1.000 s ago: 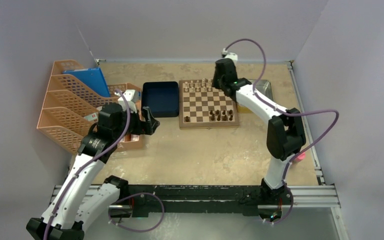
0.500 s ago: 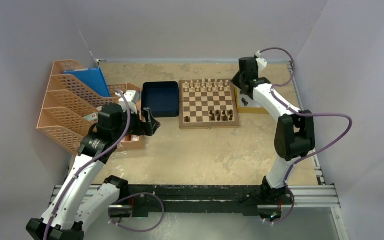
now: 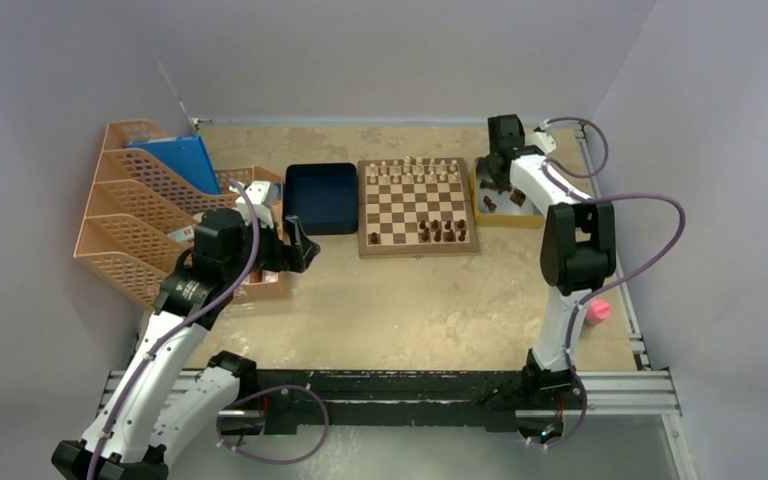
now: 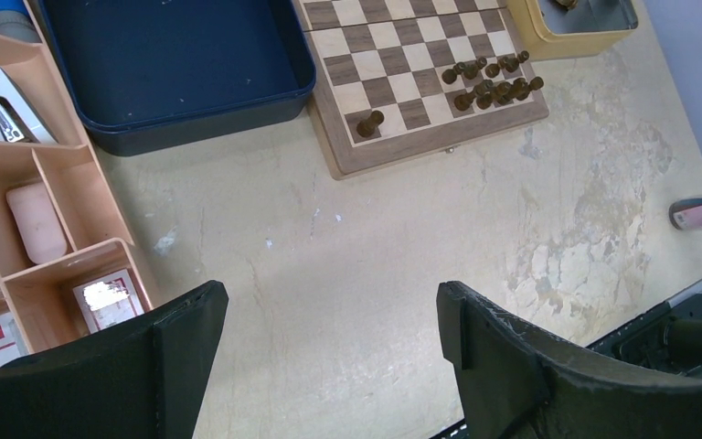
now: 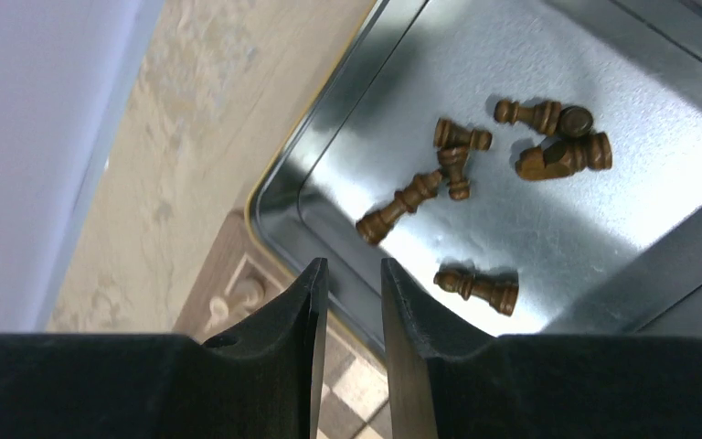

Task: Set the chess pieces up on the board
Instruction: Pick up the chess piece from the storage box.

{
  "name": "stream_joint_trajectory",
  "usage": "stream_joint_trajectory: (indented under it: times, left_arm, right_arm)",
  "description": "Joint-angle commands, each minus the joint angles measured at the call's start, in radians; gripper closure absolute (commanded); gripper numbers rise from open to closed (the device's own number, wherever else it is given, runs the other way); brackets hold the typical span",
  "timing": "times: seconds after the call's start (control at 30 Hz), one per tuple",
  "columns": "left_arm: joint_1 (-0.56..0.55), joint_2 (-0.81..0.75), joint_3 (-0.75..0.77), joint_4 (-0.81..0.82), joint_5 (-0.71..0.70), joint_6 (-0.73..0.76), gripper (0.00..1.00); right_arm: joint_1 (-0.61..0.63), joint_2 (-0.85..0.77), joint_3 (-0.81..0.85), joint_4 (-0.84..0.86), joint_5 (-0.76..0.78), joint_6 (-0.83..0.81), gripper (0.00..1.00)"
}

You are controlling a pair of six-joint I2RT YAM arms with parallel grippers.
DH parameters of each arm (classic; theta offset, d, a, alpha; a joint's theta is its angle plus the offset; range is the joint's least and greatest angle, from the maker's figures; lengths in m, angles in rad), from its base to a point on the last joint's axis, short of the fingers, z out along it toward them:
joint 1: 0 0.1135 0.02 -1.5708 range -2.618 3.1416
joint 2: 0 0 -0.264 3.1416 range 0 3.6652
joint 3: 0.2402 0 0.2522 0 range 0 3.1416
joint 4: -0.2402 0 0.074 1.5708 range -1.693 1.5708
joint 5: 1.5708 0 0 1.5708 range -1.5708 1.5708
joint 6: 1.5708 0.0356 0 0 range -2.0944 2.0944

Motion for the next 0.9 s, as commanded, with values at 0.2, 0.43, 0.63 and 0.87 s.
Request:
stream_joint_trajectory:
  times: [0.2,0.43,0.63,0.87]
  left_arm:
    - [-0.004,-0.01,0.006,0.039,-0.008,0.013,0.15]
    - [-0.006,-0.01,0.006,0.036,-0.014,0.013,0.15]
    - [-0.01,-0.025,0.007,0.034,-0.035,0.012,0.15]
    - [-0.009,-0.022,0.009,0.031,-0.039,0.013,0.15]
  right_arm:
    - [-0.038,0.135,0.213,-0.259,0.067,0.311,0.66]
    - [-0.042,0.178,0.242,-0.328,0.013,0.446,0.57]
    - [-0.043,0.217,0.252,-0.328,-0.04,0.464,0.51]
    - [-0.047,0.283,0.307,-0.375,-0.046,0.48,0.53]
